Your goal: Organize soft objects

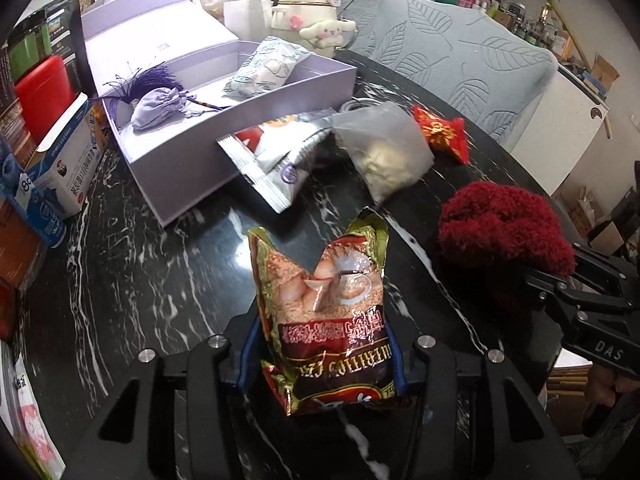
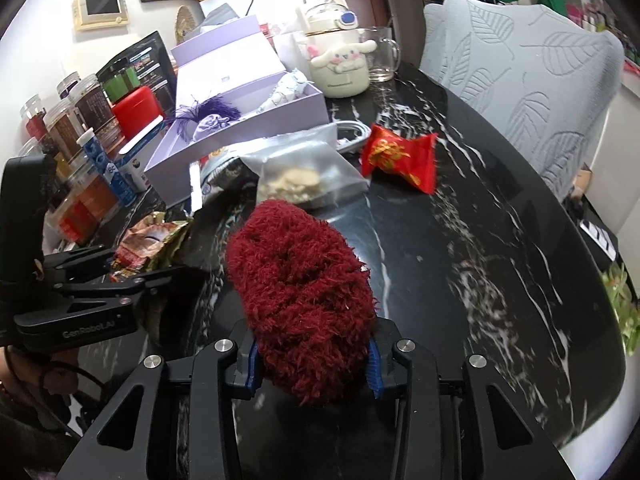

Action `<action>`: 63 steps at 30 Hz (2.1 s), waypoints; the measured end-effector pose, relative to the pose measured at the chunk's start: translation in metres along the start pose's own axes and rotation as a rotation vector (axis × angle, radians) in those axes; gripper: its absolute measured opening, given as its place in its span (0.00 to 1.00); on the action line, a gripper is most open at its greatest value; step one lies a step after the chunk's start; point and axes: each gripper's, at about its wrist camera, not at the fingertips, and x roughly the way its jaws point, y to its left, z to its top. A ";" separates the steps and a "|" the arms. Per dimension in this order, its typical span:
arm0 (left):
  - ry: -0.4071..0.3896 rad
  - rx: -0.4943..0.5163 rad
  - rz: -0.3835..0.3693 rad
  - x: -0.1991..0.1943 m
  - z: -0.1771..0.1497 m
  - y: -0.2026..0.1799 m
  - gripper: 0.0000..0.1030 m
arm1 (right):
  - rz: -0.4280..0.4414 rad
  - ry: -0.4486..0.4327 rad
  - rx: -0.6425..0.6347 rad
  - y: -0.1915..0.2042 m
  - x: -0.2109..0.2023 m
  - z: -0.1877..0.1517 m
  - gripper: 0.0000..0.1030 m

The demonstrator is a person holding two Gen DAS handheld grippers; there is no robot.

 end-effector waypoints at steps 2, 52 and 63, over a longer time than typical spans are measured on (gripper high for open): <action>0.004 0.008 -0.005 0.000 -0.002 -0.003 0.48 | -0.004 0.004 0.004 -0.002 -0.002 -0.003 0.42; -0.209 -0.060 0.118 -0.089 -0.005 0.024 0.48 | 0.152 -0.062 -0.181 0.070 -0.020 0.013 0.32; -0.292 -0.071 0.141 -0.110 0.016 0.036 0.48 | 0.178 -0.132 -0.268 0.095 -0.033 0.041 0.32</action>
